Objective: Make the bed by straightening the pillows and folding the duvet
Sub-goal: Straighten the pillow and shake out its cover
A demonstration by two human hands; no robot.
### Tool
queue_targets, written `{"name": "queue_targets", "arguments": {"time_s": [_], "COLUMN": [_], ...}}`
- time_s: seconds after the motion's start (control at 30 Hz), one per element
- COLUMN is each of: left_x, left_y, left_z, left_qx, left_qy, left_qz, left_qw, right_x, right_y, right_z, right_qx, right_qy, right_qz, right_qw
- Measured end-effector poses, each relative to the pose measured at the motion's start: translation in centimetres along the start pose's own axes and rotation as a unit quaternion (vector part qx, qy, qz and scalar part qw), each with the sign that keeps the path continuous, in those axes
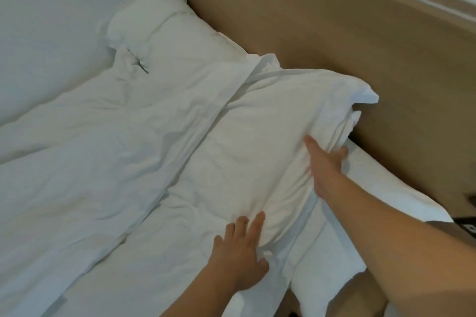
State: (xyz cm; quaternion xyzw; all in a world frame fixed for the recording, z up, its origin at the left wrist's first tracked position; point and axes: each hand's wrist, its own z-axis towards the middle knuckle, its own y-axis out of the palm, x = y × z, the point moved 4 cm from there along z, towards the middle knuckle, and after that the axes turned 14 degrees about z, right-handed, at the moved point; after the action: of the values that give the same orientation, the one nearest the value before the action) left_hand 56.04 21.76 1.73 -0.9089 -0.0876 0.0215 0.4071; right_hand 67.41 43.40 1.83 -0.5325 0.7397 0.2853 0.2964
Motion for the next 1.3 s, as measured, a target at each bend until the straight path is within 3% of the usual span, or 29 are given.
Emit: {"name": "queue_targets", "arguments": {"time_s": [0.1, 0.27, 0.37, 0.47, 0.57, 0.7, 0.83, 0.97, 1.17, 1.3], "left_x": [-0.9, -5.1, -7.6, -9.5, -10.6, -11.0, -11.2, -10.4, -4.0, -1.7], "left_y": [1.3, 4.9, 8.4, 12.6, 16.9, 22.0, 26.7, 30.7, 34.8, 37.8], "left_z": [-1.3, -4.9, -7.8, -9.9, -11.3, -10.8, -7.9, -5.2, -9.2, -11.3], "left_qx": [0.046, 0.075, 0.071, 0.026, -0.025, -0.028, -0.009, 0.067, 0.135, 0.185], "left_qy": [-0.023, -0.059, -0.049, -0.014, 0.009, 0.04, 0.007, -0.046, -0.065, -0.11], "left_qz": [0.008, 0.016, 0.036, 0.012, -0.038, -0.018, 0.038, 0.096, 0.1, 0.177], "left_qw": [0.999, 0.995, 0.996, 0.999, 0.999, 0.999, 0.999, 0.992, 0.984, 0.961], "right_x": [5.6, 11.8, 14.7, 18.7, 22.1, 25.0, 28.2, 30.1, 32.2, 30.8], "right_y": [-1.1, -1.8, -2.1, -2.3, -3.3, -4.7, -6.0, -7.8, -9.9, -12.3], "right_z": [-3.5, -9.3, -12.4, -15.0, -17.2, -16.4, -13.2, -10.1, -11.9, -14.2], "right_qx": [-0.025, 0.063, 0.074, -0.012, -0.064, -0.036, -0.089, -0.11, -0.288, -0.249], "right_qy": [-0.038, -0.097, -0.105, -0.045, -0.074, -0.139, -0.104, -0.169, -0.182, -0.178], "right_qz": [-0.134, -0.328, -0.334, -0.24, -0.331, -0.385, -0.279, -0.279, -0.197, -0.071], "right_qw": [0.99, 0.937, 0.934, 0.97, 0.939, 0.912, 0.95, 0.939, 0.919, 0.949]}}
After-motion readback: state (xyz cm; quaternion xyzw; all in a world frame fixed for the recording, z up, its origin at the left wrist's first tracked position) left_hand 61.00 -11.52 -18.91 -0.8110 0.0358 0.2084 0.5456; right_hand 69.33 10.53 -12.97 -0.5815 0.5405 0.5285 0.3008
